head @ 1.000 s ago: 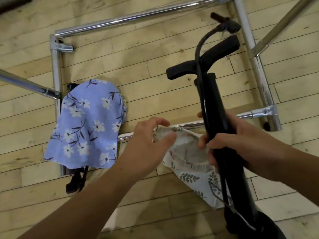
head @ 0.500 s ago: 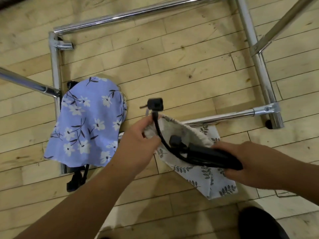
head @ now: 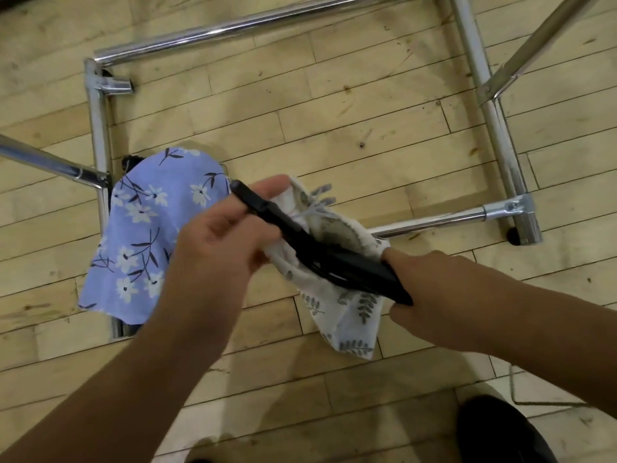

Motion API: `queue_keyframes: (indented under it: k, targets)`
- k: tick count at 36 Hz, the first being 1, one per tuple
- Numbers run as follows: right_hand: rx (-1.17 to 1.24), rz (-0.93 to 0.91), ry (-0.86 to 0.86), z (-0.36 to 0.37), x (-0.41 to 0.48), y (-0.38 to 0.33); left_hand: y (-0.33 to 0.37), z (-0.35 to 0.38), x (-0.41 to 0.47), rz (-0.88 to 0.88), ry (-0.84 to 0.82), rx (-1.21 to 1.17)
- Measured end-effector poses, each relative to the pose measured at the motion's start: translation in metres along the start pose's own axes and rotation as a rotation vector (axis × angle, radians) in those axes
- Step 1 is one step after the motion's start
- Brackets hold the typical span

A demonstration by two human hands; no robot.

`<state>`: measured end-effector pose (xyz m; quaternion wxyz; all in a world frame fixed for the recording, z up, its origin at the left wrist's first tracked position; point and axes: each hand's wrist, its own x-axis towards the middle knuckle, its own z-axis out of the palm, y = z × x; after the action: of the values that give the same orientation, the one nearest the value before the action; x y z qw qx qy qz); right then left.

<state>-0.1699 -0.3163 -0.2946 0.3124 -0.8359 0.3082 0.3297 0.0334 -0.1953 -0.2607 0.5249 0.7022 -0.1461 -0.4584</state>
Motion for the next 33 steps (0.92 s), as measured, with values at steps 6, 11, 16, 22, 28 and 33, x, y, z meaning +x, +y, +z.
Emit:
queue_keyframes:
  k: [6, 11, 16, 22, 28, 33]
  targets:
    - [0.099, 0.002, -0.09, -0.019, 0.003, -0.008, 0.025, -0.013, 0.005, -0.058, -0.084, -0.175]
    - [0.395, 0.008, -0.297, -0.055, -0.015, -0.013, 0.062, -0.008, -0.012, 0.013, -0.154, -0.068]
    - [0.414, 0.085, -0.234, -0.077, -0.051, -0.028, 0.105, -0.008, -0.039, 0.223, -0.147, 0.399]
    - [0.336, 0.202, -0.166, -0.12, -0.114, -0.068, 0.181, -0.006, -0.098, 0.348, -0.173, 0.731]
    - [0.559, 0.275, -0.192, -0.152, -0.195, -0.119, 0.253, -0.003, -0.173, 0.388, -0.294, 0.808]
    - [0.815, 0.103, -0.146, -0.158, -0.26, -0.146, 0.272, 0.005, -0.249, 0.352, -0.413, 0.773]
